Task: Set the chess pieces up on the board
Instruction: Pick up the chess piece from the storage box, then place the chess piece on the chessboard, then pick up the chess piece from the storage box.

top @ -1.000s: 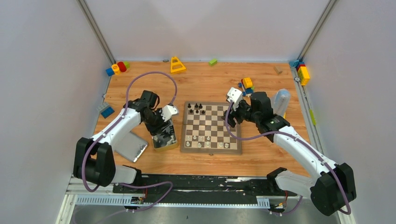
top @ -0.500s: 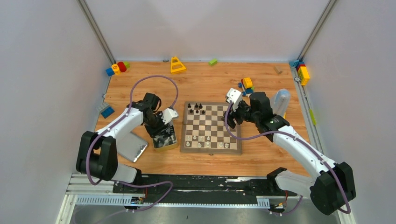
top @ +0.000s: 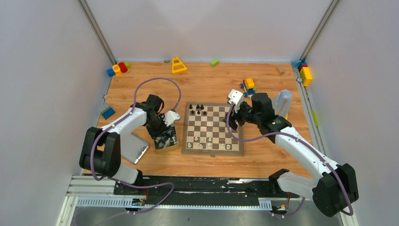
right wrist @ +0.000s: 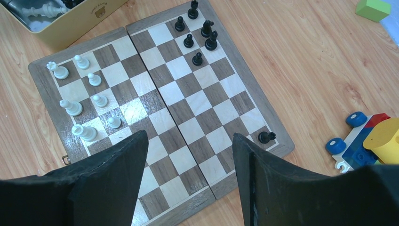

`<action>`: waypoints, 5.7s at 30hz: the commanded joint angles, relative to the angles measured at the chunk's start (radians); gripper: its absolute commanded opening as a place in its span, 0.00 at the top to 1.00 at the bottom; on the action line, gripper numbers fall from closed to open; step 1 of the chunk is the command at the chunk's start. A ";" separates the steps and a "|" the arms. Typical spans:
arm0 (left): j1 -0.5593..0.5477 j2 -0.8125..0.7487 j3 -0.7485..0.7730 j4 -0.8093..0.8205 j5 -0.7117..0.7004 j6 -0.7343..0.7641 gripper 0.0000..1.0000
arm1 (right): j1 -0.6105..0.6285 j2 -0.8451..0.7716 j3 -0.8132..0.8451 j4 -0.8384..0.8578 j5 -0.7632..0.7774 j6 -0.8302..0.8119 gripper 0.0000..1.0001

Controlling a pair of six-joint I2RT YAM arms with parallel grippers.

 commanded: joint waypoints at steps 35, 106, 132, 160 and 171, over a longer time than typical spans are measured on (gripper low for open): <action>-0.265 0.000 0.436 -0.257 0.047 -0.113 0.90 | -0.135 -0.024 0.040 0.024 0.072 0.054 0.32; -0.902 0.887 1.255 -0.302 0.036 -0.162 0.87 | -0.620 0.135 0.143 -0.127 -0.058 0.150 0.31; -0.903 0.831 1.258 -0.272 0.006 -0.191 0.56 | -0.620 0.139 0.142 -0.135 -0.070 0.141 0.31; -0.443 -0.011 0.517 -0.080 -0.130 -0.167 0.29 | -0.619 0.097 0.137 -0.136 -0.152 0.122 0.30; -0.103 0.020 0.321 -0.131 -0.160 -0.029 0.40 | -0.617 0.115 0.140 -0.142 -0.183 0.124 0.30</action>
